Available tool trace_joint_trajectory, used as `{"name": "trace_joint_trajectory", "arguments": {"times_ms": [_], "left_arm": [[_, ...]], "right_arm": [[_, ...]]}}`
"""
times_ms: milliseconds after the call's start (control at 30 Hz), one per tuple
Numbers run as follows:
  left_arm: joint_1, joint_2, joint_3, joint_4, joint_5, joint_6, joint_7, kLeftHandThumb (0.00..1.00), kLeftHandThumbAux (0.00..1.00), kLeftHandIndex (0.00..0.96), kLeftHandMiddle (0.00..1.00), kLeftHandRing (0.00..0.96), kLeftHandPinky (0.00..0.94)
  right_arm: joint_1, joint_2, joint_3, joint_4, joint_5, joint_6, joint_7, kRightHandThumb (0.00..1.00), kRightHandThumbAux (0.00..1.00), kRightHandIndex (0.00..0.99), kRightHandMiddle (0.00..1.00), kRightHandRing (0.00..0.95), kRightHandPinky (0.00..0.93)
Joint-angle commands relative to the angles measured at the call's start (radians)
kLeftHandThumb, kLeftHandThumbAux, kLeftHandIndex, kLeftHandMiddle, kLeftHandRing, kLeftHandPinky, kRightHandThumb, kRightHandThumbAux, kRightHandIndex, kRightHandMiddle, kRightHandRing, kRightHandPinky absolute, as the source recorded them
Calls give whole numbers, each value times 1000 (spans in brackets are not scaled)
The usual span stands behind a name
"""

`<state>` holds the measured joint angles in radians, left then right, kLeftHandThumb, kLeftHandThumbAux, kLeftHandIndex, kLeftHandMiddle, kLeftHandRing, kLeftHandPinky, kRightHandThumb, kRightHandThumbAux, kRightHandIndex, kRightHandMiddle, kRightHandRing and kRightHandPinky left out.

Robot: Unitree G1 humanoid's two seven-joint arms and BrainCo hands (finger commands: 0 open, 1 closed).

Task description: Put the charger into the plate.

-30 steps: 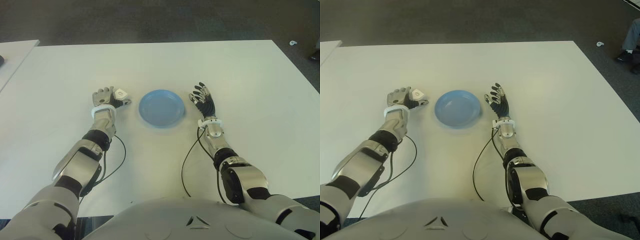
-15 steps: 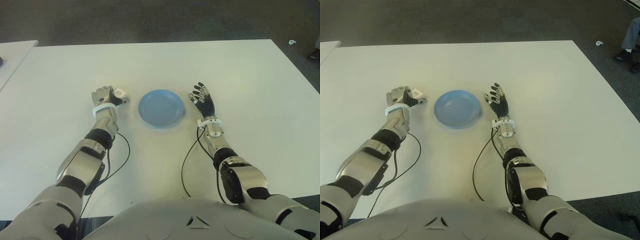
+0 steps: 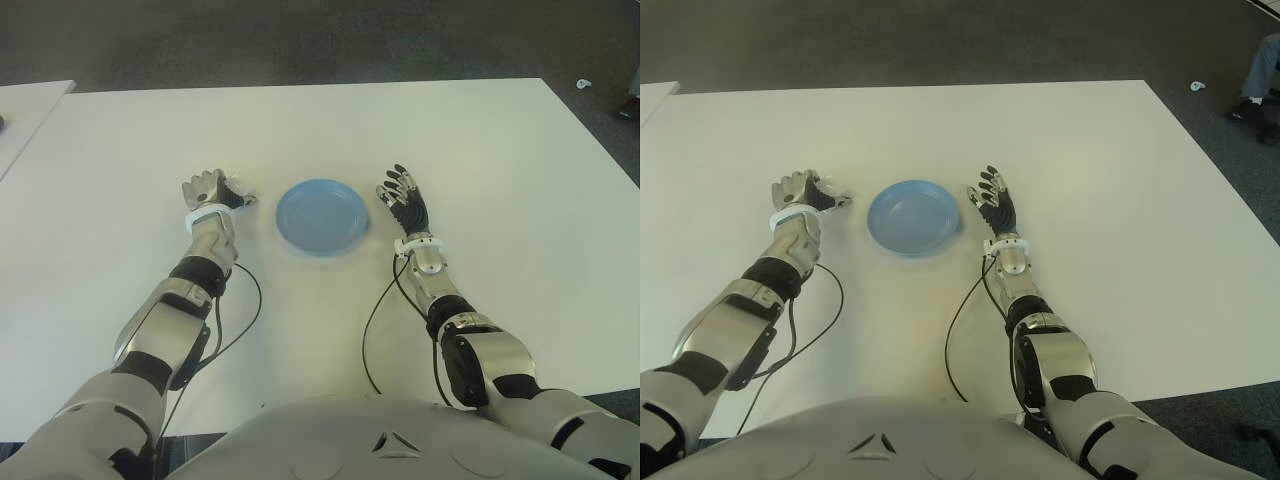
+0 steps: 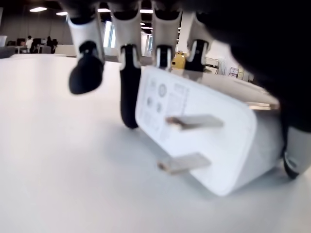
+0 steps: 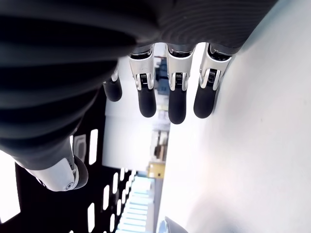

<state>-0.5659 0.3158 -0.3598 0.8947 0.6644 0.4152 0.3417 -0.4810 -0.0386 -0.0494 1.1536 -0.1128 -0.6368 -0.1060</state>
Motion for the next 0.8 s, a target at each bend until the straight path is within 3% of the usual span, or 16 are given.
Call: {"name": "trace_joint_trajectory", "arguments": {"times_ms": [33, 800], "left_arm": [[60, -9, 9, -21, -31, 5, -35, 733, 691, 444, 747, 752, 784], [117, 31, 52, -230, -44, 24, -59, 738, 691, 445, 793, 801, 805]], "right_arm": [[121, 19, -2, 86, 11, 110, 17, 0, 588, 76, 172, 176, 183], [116, 20, -7, 93, 8, 114, 23, 0, 550, 75, 176, 171, 166]]}}
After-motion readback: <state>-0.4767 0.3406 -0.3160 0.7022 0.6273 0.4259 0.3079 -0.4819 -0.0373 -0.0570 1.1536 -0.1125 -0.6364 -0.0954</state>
